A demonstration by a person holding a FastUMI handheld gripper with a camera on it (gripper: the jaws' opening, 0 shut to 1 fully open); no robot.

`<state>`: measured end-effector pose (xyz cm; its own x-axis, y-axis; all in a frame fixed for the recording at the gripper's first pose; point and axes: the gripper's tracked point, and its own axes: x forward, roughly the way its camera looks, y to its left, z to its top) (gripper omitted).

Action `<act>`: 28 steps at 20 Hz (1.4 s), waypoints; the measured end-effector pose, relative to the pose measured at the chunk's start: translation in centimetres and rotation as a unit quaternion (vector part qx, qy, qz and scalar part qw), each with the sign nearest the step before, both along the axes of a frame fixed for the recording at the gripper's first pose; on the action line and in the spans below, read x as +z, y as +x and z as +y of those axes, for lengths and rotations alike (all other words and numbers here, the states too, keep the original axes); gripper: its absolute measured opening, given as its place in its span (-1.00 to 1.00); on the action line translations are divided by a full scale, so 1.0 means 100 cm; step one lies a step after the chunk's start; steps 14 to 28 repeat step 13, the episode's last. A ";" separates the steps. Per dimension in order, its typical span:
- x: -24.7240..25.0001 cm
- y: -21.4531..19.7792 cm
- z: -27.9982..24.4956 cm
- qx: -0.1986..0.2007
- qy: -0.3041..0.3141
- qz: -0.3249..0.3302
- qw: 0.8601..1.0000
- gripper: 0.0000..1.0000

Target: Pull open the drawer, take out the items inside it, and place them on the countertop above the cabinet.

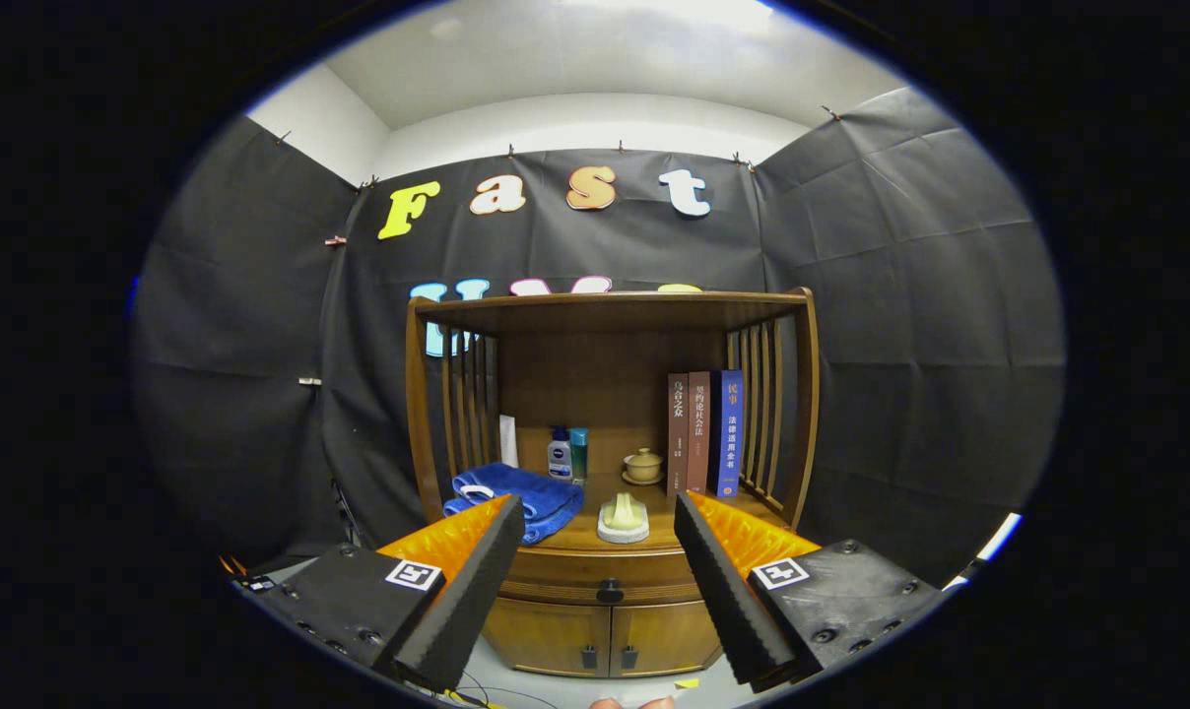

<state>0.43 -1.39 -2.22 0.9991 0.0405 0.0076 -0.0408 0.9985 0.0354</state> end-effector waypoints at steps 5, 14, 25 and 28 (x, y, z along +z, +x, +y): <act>0.003 -0.001 0.002 0.002 -0.002 0.001 1.000 0.97; 0.003 0.001 0.005 0.003 -0.004 -0.001 1.000 0.98; 0.003 0.001 0.005 0.003 -0.004 -0.001 1.000 0.98; 0.003 0.001 0.005 0.003 -0.004 -0.001 1.000 0.98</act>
